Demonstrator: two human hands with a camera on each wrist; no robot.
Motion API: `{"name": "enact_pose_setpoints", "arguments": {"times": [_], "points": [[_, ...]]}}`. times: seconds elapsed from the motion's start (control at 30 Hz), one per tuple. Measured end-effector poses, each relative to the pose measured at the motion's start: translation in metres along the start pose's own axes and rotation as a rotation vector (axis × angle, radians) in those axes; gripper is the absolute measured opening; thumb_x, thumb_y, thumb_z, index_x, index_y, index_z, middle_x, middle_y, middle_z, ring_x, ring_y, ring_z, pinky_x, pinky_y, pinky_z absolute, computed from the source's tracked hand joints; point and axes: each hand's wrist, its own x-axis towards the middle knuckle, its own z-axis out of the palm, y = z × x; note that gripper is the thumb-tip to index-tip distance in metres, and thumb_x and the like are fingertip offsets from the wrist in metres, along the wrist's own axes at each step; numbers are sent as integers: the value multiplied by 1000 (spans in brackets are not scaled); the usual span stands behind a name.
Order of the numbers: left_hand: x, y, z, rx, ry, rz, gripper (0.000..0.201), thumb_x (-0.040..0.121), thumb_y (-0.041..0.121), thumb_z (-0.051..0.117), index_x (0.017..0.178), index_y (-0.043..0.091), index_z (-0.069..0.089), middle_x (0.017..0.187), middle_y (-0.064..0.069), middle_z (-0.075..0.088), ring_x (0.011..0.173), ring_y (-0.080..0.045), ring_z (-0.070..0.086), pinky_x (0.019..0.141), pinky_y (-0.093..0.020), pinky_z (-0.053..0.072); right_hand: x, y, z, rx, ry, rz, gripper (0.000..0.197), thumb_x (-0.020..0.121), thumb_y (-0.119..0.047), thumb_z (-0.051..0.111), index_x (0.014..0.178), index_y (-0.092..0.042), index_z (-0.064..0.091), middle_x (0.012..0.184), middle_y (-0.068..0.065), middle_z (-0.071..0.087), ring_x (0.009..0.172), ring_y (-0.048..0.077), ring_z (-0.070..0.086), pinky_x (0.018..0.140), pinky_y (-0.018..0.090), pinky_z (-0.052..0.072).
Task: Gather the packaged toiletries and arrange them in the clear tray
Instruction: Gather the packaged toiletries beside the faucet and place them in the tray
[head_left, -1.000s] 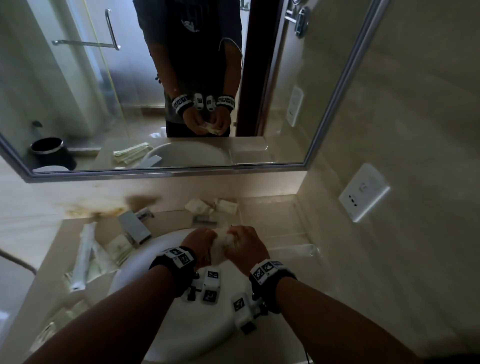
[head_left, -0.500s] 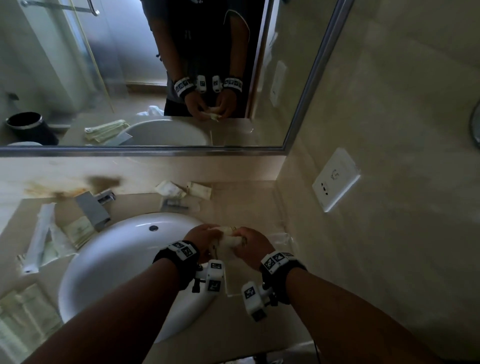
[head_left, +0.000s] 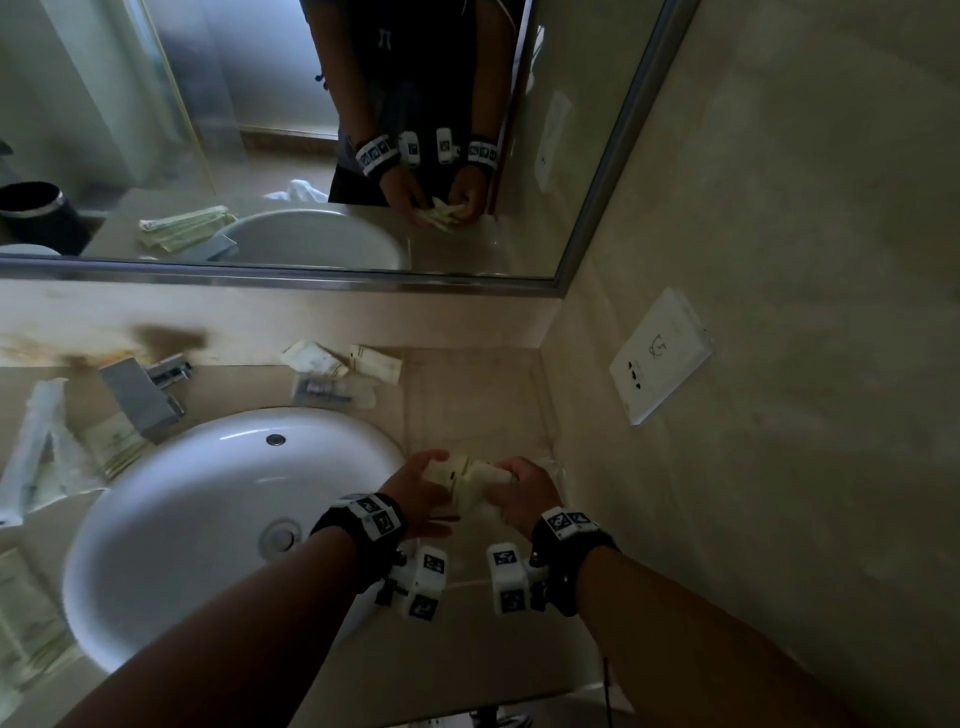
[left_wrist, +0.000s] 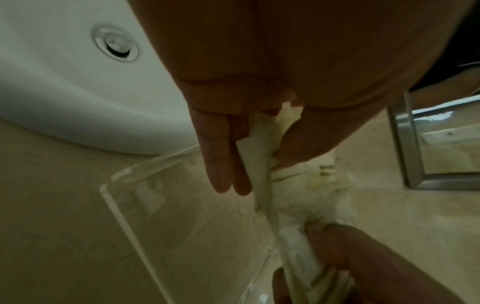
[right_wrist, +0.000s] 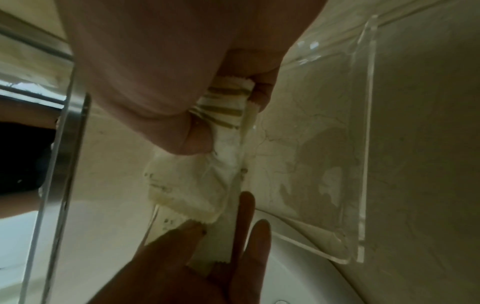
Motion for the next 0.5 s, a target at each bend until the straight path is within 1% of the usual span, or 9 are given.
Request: {"name": "enact_pose_setpoints", "arguments": {"times": [0.07, 0.1, 0.17, 0.23, 0.27, 0.3, 0.37, 0.43, 0.5], "points": [[1, -4, 6, 8, -9, 4, 48, 91, -6, 52, 121, 31, 50, 107, -17, 59, 84, -35, 66, 80, -55, 56, 2, 4, -2, 35, -13, 18, 25, 82, -19, 67, 105, -24, 60, 88, -5, 63, 72, 9, 58, 54, 20, 43], [2, -6, 7, 1, -8, 4, 47, 90, -6, 53, 122, 29, 50, 113, -19, 59, 87, -37, 65, 81, -55, 55, 2, 5, -2, 46, -22, 20, 26, 82, -19, 67, 107, -23, 61, 90, -3, 64, 72, 9, 58, 53, 19, 43], [6, -9, 6, 80, 15, 8, 47, 90, 1, 58, 131, 23, 49, 128, -20, 54, 107, -40, 61, 92, -55, 52, 4, 7, -1, 51, -41, 21, 30, 83, -19, 68, 113, -20, 63, 94, -1, 65, 74, 10, 59, 53, 18, 43], [13, -13, 1, 303, 77, 33, 58, 87, 26, 70, 139, 16, 47, 147, -13, 38, 132, -31, 45, 110, -37, 40, 5, 9, 0, 26, -58, 23, 34, 83, -19, 68, 117, -18, 63, 98, 0, 65, 80, 14, 61, 55, 20, 43], [15, -12, -1, 391, 81, 68, 69, 82, 37, 73, 140, 13, 46, 153, -9, 30, 139, -25, 37, 113, -28, 32, 4, 9, 0, 11, -61, 20, 35, 83, -20, 68, 117, -18, 63, 100, 0, 65, 83, 15, 61, 56, 20, 43], [17, -12, -1, 473, 111, 103, 76, 79, 45, 74, 141, 13, 45, 155, -6, 27, 141, -22, 34, 113, -24, 28, 5, 10, -1, -1, -55, 19, 34, 83, -20, 67, 117, -18, 63, 100, 0, 64, 83, 15, 60, 57, 20, 42], [22, -14, 0, 539, 146, 150, 78, 78, 47, 74, 142, 13, 45, 155, -5, 31, 140, -22, 34, 114, -23, 25, 7, 12, -3, -29, -38, 34, 34, 84, -22, 66, 117, -16, 62, 101, 0, 62, 84, 15, 58, 58, 21, 42], [30, -13, -3, 622, 187, 188, 76, 81, 45, 72, 142, 11, 43, 154, -8, 31, 141, -23, 34, 114, -23, 23, 11, 14, -7, -90, -28, 61, 35, 85, -24, 63, 119, -15, 62, 105, 3, 63, 91, 21, 59, 68, 24, 44], [37, -14, -5, 780, 158, 244, 77, 86, 47, 65, 145, 7, 36, 156, -12, 26, 143, -27, 29, 117, -29, 20, 15, 19, -12, -192, -6, 87, 36, 85, -25, 59, 119, -15, 62, 115, 8, 64, 99, 27, 60, 75, 28, 43]]}}
